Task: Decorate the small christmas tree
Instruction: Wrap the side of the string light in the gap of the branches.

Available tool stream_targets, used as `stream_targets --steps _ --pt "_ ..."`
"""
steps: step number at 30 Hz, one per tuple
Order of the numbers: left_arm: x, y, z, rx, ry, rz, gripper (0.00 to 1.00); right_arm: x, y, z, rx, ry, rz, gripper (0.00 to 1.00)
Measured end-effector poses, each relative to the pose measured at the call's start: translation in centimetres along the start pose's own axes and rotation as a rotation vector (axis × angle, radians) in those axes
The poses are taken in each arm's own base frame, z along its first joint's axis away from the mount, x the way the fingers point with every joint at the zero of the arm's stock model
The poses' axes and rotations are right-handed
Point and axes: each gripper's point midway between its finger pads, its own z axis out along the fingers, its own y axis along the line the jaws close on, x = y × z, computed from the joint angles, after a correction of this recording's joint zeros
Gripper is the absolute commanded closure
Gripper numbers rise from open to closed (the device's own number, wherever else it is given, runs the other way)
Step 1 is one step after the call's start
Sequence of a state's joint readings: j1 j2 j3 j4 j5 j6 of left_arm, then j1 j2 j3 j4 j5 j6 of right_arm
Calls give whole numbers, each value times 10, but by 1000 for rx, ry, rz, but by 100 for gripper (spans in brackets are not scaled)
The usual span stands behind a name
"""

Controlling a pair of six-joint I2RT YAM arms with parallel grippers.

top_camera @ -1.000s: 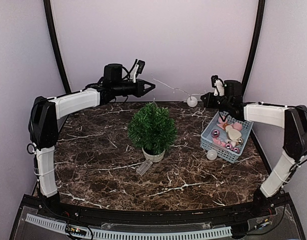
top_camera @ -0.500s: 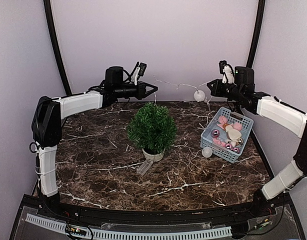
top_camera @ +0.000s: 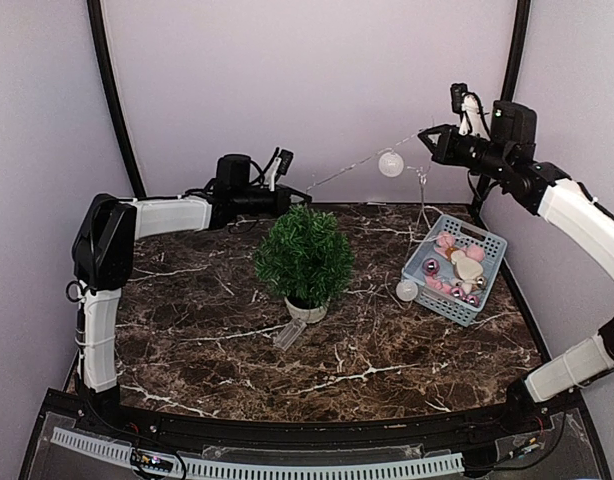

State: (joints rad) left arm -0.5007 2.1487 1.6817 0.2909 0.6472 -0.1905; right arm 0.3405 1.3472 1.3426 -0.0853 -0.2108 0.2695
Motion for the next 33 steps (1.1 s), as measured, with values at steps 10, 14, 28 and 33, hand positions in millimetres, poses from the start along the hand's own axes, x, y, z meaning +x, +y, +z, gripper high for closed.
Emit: stream_targets --steps 10,14,28,33 --pt "34 25 -14 -27 5 -41 99 -10 64 -3 -152 37 -37 100" --pt "55 24 -22 -30 16 -54 98 -1 83 0 -207 82 -41 100" --pt "28 0 -73 -92 -158 52 98 -8 158 -29 -503 121 -65 100" --pt "26 -4 -80 -103 -195 75 97 -3 179 -48 -611 160 -93 100"
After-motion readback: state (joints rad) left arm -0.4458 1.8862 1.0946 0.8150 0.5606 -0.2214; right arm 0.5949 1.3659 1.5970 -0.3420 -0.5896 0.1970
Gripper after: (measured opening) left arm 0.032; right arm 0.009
